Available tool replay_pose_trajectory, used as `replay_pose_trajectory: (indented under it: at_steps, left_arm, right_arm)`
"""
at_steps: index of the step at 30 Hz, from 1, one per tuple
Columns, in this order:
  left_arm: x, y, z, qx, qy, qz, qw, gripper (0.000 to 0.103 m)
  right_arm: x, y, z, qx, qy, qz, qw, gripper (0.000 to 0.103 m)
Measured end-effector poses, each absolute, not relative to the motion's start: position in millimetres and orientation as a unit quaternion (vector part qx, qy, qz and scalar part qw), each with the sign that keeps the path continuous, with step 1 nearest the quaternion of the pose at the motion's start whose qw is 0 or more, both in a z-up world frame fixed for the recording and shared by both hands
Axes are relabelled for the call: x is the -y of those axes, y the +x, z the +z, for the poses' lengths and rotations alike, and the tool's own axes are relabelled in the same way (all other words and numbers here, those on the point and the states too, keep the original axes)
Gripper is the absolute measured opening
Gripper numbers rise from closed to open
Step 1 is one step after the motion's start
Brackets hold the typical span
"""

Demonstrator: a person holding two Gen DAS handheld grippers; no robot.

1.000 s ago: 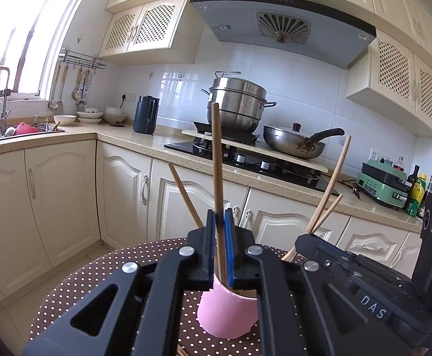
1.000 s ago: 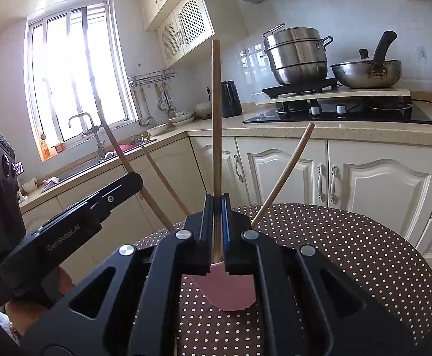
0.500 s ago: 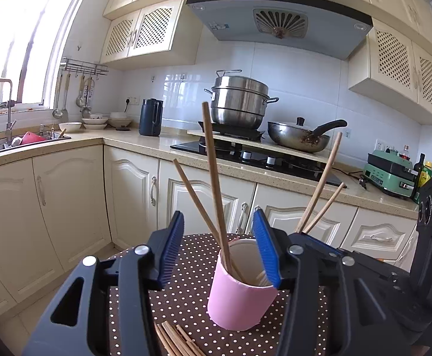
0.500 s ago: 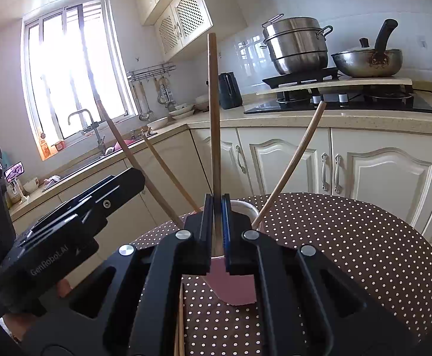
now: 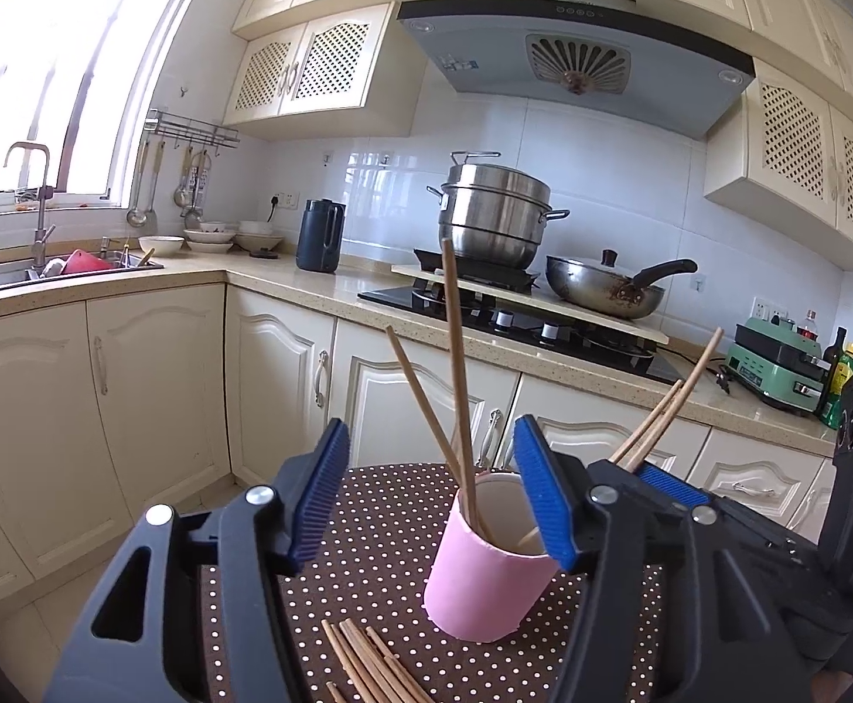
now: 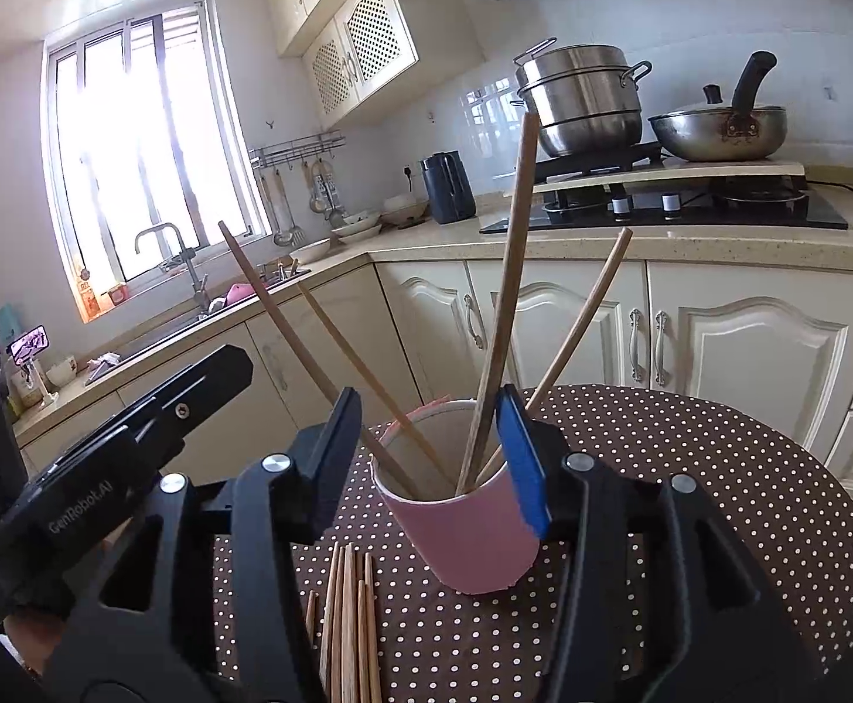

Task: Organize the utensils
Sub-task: 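Open both grippers to drop the chopsticks into the pink cup, then move both open grippers back down toward the chopstick pile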

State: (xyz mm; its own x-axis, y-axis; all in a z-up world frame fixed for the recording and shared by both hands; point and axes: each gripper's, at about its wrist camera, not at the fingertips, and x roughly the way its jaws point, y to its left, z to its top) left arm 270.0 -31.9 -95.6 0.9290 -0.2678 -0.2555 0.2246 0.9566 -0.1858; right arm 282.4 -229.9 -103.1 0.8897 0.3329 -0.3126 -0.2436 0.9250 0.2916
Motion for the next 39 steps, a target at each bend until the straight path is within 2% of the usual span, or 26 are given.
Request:
replay_pose_trajectory:
  at_steps: [7,16,24,29,39]
  left_arm:
    - [18,250,-86,-0.127,-0.078,-0.115,0.982,0.061]
    - [2,219,-72,-0.112,-0.086,-0.106,0.984,0.066]
    - [-1,198,-77,-0.119,-0.08,-0.106,0.984,0.066]
    - [-3,198,-94,-0.154,-0.076,-0.105,0.98,0.066]
    - [-22,225,-160,-0.297,-0.113,-0.11,0.942,0.066]
  right_arm:
    - [229,263,-89,-0.165,0.121,0.15,0.967,0.051]
    - [223,233,-70,-0.142,0.111,0.154,0.971,0.06]
    - [229,215,-69,-0.141,0.116,0.147,0.972,0.062]
    - [232,206,-80,-0.154,0.115,0.143,0.971,0.062]
    - [235,211,-139,-0.235,0.121,0.13,0.956,0.062]
